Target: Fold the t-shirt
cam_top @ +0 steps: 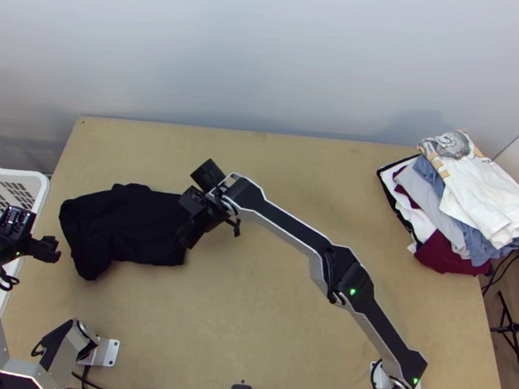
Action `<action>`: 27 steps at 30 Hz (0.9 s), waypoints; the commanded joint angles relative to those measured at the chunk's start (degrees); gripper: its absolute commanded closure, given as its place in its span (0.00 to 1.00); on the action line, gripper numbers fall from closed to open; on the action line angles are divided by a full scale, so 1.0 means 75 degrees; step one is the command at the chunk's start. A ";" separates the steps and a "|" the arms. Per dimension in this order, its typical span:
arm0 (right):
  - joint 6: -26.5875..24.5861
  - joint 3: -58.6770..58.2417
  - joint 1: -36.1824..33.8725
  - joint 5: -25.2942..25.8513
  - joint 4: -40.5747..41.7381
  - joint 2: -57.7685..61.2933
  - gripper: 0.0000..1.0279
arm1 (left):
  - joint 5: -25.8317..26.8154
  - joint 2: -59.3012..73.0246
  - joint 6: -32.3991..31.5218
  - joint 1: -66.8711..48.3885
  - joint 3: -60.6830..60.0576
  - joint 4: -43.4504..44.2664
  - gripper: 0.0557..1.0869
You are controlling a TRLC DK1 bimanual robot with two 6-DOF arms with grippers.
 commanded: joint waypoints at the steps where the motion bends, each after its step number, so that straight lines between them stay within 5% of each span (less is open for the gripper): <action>1: -0.0324 0.0029 0.0087 0.0458 0.0338 0.0235 0.30 | 0.0011 -0.0133 0.0066 -0.0049 -0.0161 -0.0063 0.15; 10: -0.0313 -0.0405 0.0028 0.0693 0.0443 -0.0375 0.30 | -0.0094 0.0395 -0.1082 -0.2850 0.0589 0.0546 0.16; 21: -0.0359 -0.2116 -0.1026 0.1091 0.0385 -0.1980 0.30 | -0.0282 0.2035 -0.2817 -0.5276 0.0073 0.1800 0.72; 27: -0.0359 -0.2737 -0.1694 0.1091 0.0385 -0.2812 0.30 | -0.0270 0.2762 -0.2922 -0.5604 -0.0103 0.1742 0.80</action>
